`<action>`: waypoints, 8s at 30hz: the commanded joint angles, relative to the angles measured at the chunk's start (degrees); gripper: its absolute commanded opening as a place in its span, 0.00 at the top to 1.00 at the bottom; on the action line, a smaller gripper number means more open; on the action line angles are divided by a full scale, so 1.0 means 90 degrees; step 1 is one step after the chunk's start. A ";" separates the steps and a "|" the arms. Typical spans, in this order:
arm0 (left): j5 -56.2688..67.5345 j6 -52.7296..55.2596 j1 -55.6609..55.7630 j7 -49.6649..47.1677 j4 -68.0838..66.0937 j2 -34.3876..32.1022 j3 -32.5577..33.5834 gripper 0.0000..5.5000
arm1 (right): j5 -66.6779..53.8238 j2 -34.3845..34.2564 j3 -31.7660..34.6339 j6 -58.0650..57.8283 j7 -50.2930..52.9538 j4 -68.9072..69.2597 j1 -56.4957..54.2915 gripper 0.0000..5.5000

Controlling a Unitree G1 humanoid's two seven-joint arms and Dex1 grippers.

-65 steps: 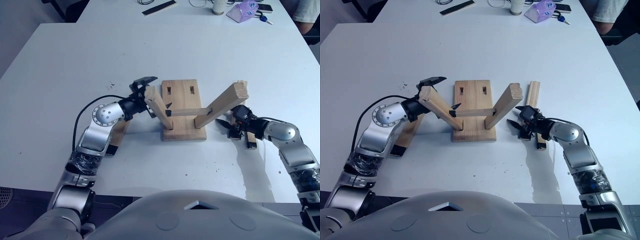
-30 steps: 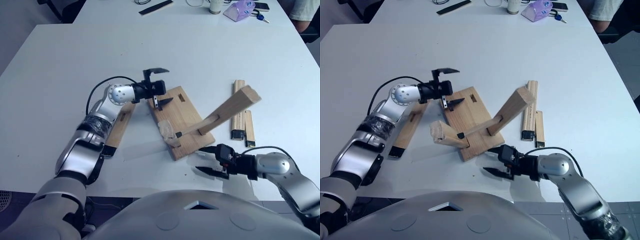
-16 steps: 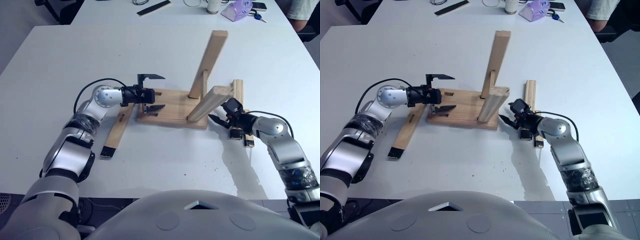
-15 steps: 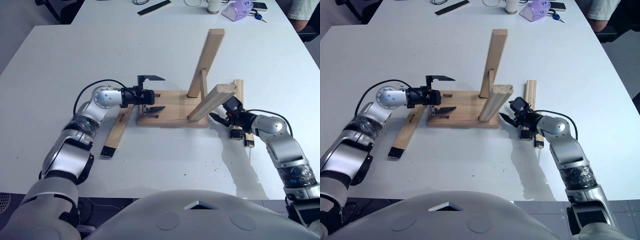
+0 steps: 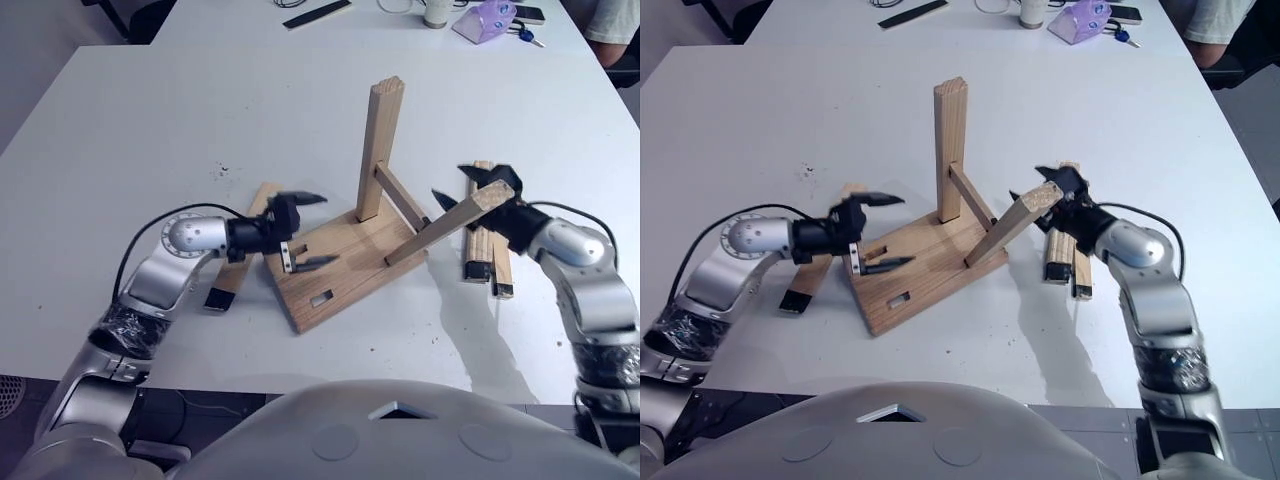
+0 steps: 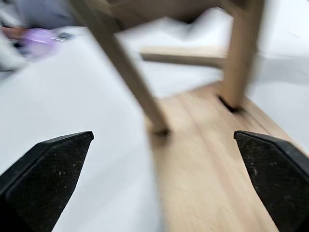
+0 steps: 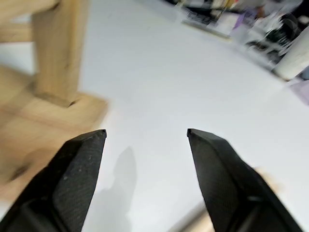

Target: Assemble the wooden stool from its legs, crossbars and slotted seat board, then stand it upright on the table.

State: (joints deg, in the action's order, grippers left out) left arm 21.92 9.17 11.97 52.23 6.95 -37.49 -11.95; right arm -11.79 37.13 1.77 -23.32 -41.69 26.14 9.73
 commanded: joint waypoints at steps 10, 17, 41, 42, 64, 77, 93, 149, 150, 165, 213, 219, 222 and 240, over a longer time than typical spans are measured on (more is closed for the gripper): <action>-0.3559 -0.3699 0.0771 -0.1256 -0.3525 0.0574 -0.1043 0.02 | -0.0225 0.0515 -0.1532 -0.0390 -0.0881 0.0650 0.0764 0.44; -0.2840 -0.3807 0.0442 -0.0370 -0.2971 0.0411 -0.1086 0.02 | 0.0712 -0.0475 -0.1605 0.0179 0.0440 -0.1278 -0.0442 0.44; -0.2205 -0.1960 -0.0652 -0.0751 -0.0814 0.0479 -0.0349 0.02 | 0.0839 -0.0765 -0.1170 0.0185 0.0804 -0.0164 -0.0090 0.44; -0.2188 -0.1886 -0.0742 -0.0786 -0.0694 0.0457 -0.0275 0.02 | 0.0735 -0.0776 -0.1023 -0.0004 0.0873 0.0363 0.0215 0.44; -0.2410 -0.1353 -0.1858 -0.1380 0.0369 0.0582 0.0038 0.02 | 0.2184 -0.2092 -0.1135 -0.0046 0.3520 0.1355 0.3208 0.44; -0.2437 -0.1327 -0.1735 -0.1150 0.0357 0.0571 -0.0076 0.02 | 0.1608 -0.2398 -0.1446 -0.0271 0.3105 0.0556 0.3191 0.44; -0.2477 -0.1099 -0.1817 -0.1268 0.0634 0.0699 -0.0096 0.02 | -0.0377 -0.1368 -0.0607 -0.0247 0.1541 0.2388 0.3490 0.44; -0.2587 -0.0753 -0.1965 -0.1719 0.0756 0.0972 -0.0076 0.02 | 0.0464 -0.3161 0.0163 -0.1287 0.3897 0.0818 0.3337 0.41; -0.2543 -0.0703 -0.1951 -0.1732 0.0778 0.1002 -0.0053 0.02 | 0.0399 -0.3200 0.0134 -0.1312 0.3883 0.0832 0.3392 0.44; -0.1197 0.0721 -0.1383 -0.1830 0.1766 0.1185 0.0953 0.02 | -0.0798 -0.3263 0.1588 -0.2128 0.4410 0.1712 0.1658 0.76; 0.7429 0.4817 0.0781 -0.1918 0.2981 -0.0276 0.1751 0.76 | -0.6795 0.0763 0.0985 -0.2300 -0.0049 0.1764 -0.0717 0.76; 0.7183 0.4829 0.0779 -0.1643 0.2692 -0.0319 0.1859 0.76 | -0.6528 0.0573 0.0982 -0.2143 0.0244 0.1686 -0.0766 0.62; 0.7075 0.4814 0.0926 -0.1610 0.2496 -0.0339 0.1939 0.76 | -0.6297 0.0553 0.0907 -0.2152 0.0493 0.1622 -0.0716 0.57; -0.0461 -0.2450 0.1215 0.3941 -0.3552 -0.2858 0.0931 0.76 | -0.4870 -0.0183 0.1405 -0.1228 0.1263 0.2914 0.2074 0.57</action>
State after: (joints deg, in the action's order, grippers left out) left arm 23.95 -2.28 19.47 82.77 -15.28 -61.47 -1.49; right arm -59.21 36.06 15.67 -35.90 -31.11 49.99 26.14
